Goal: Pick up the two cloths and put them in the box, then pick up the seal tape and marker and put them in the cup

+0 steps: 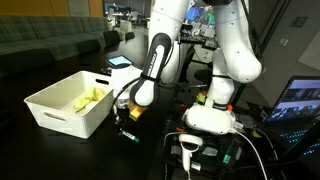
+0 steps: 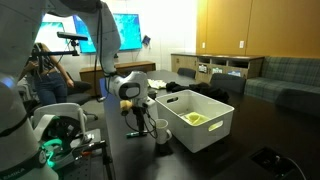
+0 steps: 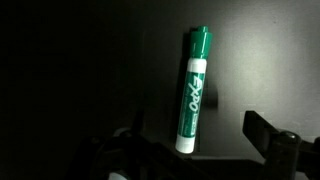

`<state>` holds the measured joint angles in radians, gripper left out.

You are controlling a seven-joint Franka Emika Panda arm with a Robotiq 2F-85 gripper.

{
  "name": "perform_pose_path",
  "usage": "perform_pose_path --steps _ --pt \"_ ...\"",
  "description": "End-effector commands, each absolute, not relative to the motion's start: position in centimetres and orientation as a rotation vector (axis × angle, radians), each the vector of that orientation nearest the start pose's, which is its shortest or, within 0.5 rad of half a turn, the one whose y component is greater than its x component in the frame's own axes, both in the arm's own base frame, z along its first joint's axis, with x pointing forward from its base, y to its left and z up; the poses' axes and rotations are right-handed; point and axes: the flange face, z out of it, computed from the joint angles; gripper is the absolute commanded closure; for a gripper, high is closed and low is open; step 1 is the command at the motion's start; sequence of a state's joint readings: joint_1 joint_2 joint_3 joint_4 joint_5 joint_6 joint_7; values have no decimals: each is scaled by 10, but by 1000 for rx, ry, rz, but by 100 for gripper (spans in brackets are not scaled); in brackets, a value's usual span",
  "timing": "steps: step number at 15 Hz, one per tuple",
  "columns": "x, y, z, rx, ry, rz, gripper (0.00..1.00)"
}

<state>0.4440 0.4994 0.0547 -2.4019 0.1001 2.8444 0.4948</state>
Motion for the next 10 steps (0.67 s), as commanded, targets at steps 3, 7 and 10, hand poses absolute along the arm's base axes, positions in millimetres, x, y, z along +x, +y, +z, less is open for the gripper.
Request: perform_pose_path --steps 3,7,10 --pt "426 233 100 -3101 106 156 0" --pt "430 235 91 -3088 87 168 0" --pt "430 235 86 -3080 81 174 0"
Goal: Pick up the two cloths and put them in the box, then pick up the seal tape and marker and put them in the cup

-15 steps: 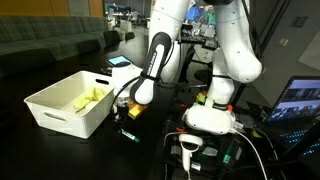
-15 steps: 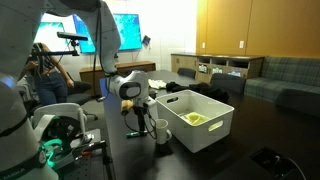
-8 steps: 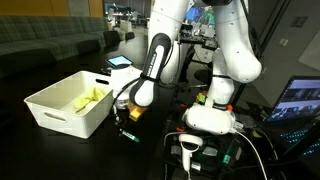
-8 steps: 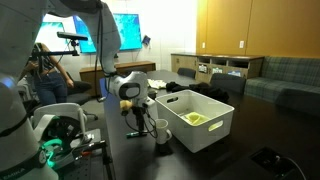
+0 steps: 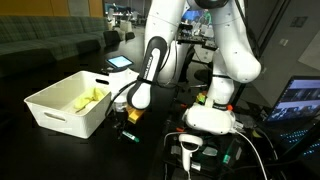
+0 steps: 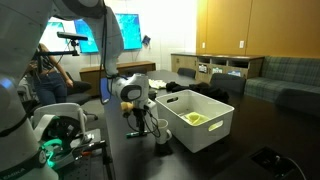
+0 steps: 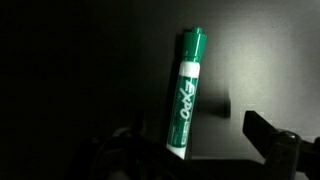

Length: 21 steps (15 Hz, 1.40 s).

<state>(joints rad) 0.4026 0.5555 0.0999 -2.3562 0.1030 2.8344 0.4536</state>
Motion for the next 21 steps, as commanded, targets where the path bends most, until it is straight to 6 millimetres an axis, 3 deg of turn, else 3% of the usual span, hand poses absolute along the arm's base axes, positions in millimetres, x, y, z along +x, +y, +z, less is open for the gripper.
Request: perform_pose_path --steps 1,4,5,6,8,9,14,21 --pt "430 234 85 -3079 76 172 2" --pt "430 234 81 -3078 73 183 8" --pt "430 233 80 -3078 70 184 13" --pt "430 233 80 -3078 68 185 24" --pt "430 234 80 -3078 65 186 24" --pt "430 233 80 -3078 63 188 31" --pt "430 233 81 -3076 63 187 31" --pt "428 232 85 -3089 35 193 40"
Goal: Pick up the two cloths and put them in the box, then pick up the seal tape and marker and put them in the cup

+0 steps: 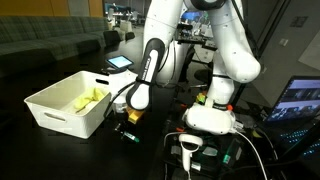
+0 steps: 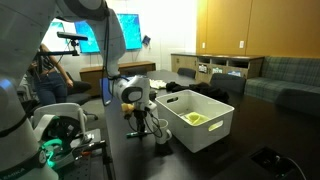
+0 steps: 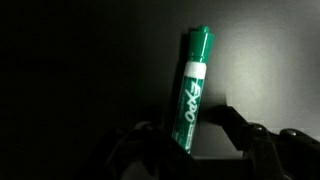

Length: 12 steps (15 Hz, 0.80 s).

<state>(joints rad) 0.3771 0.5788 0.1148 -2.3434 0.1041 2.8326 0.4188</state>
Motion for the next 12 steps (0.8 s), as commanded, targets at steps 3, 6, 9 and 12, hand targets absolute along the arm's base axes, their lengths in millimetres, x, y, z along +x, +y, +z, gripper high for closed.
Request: perform_pose_path --steps 3,6,9,12 --pt "428 231 88 -3094 25 198 51" --pt "428 230 90 -3102 18 208 77" --pt "430 229 93 -3108 13 218 99" --pt "429 230 94 -3111 7 230 95"
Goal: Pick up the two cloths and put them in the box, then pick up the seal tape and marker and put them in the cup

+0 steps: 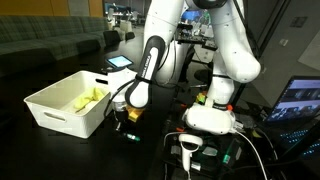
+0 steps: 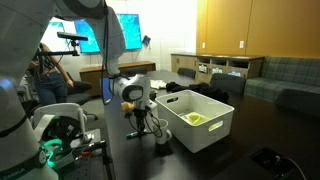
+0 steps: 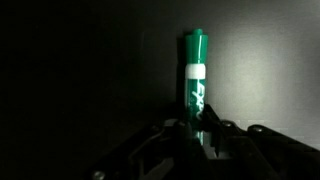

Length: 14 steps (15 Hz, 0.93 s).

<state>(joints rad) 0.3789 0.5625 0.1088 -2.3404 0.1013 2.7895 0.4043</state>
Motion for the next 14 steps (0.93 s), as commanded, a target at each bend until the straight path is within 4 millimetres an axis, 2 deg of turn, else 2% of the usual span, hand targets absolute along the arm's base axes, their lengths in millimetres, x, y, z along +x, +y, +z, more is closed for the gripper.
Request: perform_pose_path --steps 1,6,11,14 --pt "429 230 95 -3112 8 235 95" --pt "421 232 116 -3121 -84 198 95" --pt "406 229 160 -3114 -214 84 95" --pt "408 223 182 -3094 -220 43 95"
